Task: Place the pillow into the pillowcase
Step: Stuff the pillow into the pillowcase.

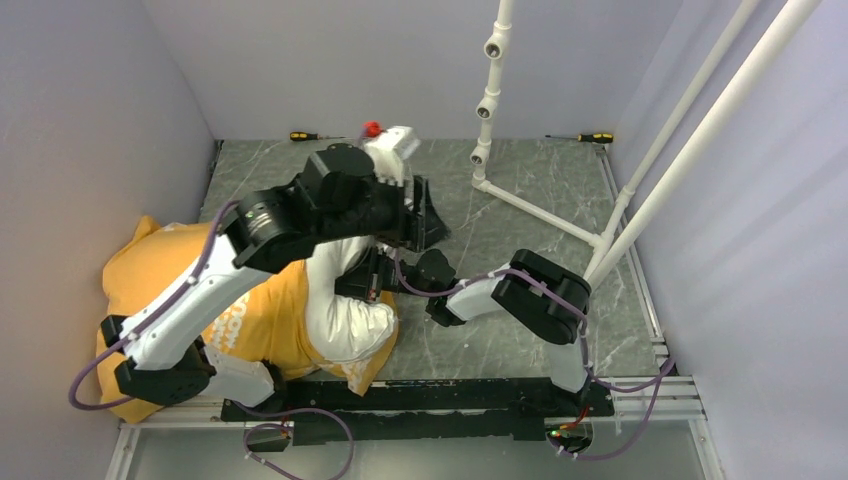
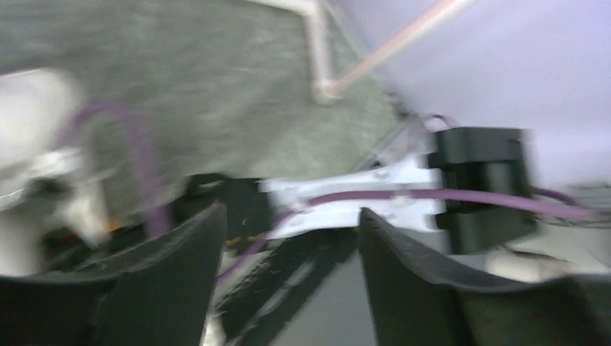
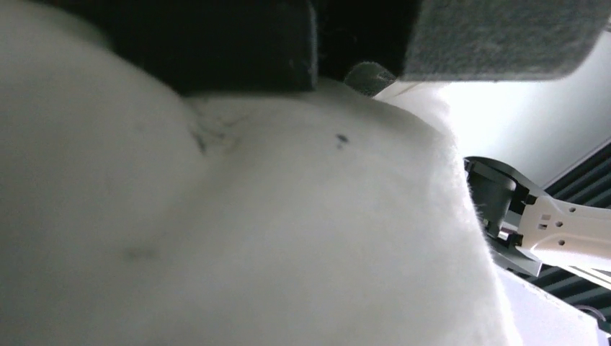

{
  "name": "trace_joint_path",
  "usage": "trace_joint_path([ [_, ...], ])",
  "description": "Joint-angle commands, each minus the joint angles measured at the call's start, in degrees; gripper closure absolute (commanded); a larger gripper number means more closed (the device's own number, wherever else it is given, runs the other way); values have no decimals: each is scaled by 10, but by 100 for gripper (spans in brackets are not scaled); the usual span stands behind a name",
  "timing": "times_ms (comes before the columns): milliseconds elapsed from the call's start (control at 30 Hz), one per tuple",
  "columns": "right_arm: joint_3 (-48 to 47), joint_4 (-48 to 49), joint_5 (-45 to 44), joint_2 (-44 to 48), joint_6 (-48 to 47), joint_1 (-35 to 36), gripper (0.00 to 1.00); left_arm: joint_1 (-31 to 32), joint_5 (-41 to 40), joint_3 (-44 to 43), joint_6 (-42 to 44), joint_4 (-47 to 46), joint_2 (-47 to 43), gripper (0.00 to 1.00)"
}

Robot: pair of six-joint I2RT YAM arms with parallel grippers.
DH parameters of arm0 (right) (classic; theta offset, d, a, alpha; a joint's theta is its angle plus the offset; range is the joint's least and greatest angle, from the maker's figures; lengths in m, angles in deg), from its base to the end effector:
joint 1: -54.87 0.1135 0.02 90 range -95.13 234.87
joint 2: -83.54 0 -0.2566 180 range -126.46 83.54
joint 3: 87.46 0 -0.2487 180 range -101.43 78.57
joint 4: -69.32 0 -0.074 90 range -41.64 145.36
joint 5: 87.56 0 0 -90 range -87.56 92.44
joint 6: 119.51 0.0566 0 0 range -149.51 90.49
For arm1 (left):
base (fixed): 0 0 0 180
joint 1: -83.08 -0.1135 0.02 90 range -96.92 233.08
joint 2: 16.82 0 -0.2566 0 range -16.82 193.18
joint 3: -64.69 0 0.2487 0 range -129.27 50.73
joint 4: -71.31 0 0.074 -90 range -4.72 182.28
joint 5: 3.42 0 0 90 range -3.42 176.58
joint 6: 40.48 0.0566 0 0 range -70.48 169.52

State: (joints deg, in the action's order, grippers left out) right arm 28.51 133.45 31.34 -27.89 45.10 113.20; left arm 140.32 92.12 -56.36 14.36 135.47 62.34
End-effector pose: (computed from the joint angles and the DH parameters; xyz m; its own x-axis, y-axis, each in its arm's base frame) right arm 0.1869 0.3551 0.2049 -0.9126 0.1284 -0.3883 -0.4079 -0.2188 0.8864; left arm 0.1456 -0.2363 0.4822 -0.6775 -0.0063 -0.7355 0.6057 0.5624 -0.5628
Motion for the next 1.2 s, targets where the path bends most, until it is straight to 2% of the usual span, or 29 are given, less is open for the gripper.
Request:
trace_joint_path([
  [0,5,25,-1,12,14,13,100,-1,-305,-23,19,202,-58,19],
  [33,3,28,1,7,18,13,100,-1,-372,-19,9,238,-66,8],
  [67,0,30,4,3,20,14,100,-1,-415,-14,-7,277,-72,6],
  [167,0,29,6,-7,23,14,100,-1,-508,-14,-76,413,-74,4],
  [233,2,28,5,-12,24,14,100,-2,-531,-3,-107,460,-72,5],
  [367,1,29,8,-18,26,14,100,-13,-519,43,-126,462,-93,17],
  [567,0,21,14,-21,26,14,100,-91,-502,107,-130,462,-107,21],
  [700,1,27,12,-27,32,13,100,-119,-472,142,-101,441,-112,41],
  [833,-4,30,14,-33,36,13,100,-136,-417,193,-60,374,-130,45],
  [933,-4,26,15,-30,34,13,100,-148,-388,217,-41,348,-135,58],
  [1067,-1,26,14,-27,33,12,100,-162,-362,226,-23,334,-117,65],
  [1133,0,26,15,-27,34,12,100,-162,-355,216,-24,340,-108,57],
  [1167,0,26,15,-26,34,12,100,-162,-352,207,-26,343,-105,47],
])
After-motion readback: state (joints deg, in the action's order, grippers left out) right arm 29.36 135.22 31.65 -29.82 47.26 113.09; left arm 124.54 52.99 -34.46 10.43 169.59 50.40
